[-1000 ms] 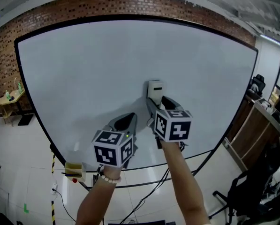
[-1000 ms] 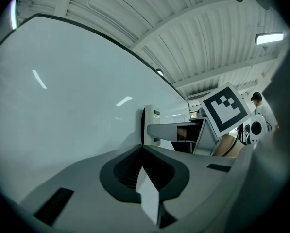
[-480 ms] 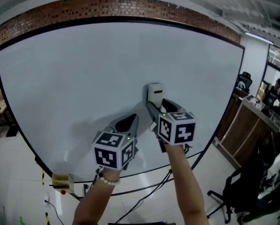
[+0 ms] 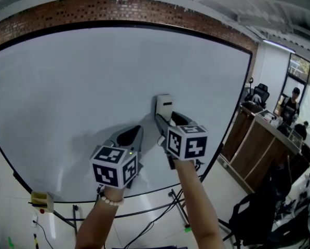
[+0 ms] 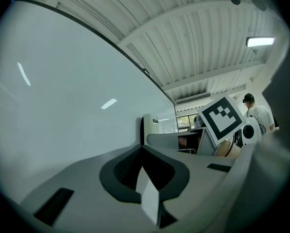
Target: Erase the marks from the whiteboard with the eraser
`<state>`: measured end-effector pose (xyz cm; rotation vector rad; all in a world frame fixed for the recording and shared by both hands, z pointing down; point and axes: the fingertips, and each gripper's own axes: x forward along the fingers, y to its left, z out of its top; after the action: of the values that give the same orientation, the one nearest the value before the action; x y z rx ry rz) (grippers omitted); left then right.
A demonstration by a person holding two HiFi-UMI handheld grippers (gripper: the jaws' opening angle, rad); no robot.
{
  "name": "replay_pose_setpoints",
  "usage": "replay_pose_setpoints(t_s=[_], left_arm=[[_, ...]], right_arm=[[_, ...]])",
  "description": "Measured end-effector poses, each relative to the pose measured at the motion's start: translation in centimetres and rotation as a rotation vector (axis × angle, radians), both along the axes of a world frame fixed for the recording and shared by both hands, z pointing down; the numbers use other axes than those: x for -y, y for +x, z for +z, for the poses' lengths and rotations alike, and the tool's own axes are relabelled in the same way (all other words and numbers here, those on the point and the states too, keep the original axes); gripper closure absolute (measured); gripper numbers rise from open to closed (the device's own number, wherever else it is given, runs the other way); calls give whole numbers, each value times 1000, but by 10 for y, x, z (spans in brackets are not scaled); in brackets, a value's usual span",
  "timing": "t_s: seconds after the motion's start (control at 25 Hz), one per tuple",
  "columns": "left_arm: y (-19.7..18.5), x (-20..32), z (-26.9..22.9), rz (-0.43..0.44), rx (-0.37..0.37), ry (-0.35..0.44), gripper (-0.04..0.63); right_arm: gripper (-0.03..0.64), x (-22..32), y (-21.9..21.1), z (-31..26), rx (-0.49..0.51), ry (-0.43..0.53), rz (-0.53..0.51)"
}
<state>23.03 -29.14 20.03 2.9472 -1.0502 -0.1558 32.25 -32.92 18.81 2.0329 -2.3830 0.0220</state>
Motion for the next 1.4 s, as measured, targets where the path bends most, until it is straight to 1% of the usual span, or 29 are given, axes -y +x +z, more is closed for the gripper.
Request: replay_pose_setpoints(t_s=[0.28, 0.56, 0.76, 0.96, 1.2, 1.4], left_arm=[[79, -9, -3, -29, 0, 0, 607], [149, -17, -1, -61, -12, 1, 607], [194, -23, 2, -71, -7, -8, 607], [227, -25, 6, -80, -1, -16, 607], [258, -28, 11, -60, 9, -2, 607], [281, -26, 17, -54, 16, -7, 607]], right_arm=[[373, -1, 80, 1, -11, -8, -15], [373, -3, 163, 4, -13, -23, -23], [373, -3, 215, 8, -13, -27, -21], [373, -5, 258, 5, 1, -15, -25], [373, -5, 319, 7, 32, -15, 4], [373, -5, 361, 6, 19, -25, 16]])
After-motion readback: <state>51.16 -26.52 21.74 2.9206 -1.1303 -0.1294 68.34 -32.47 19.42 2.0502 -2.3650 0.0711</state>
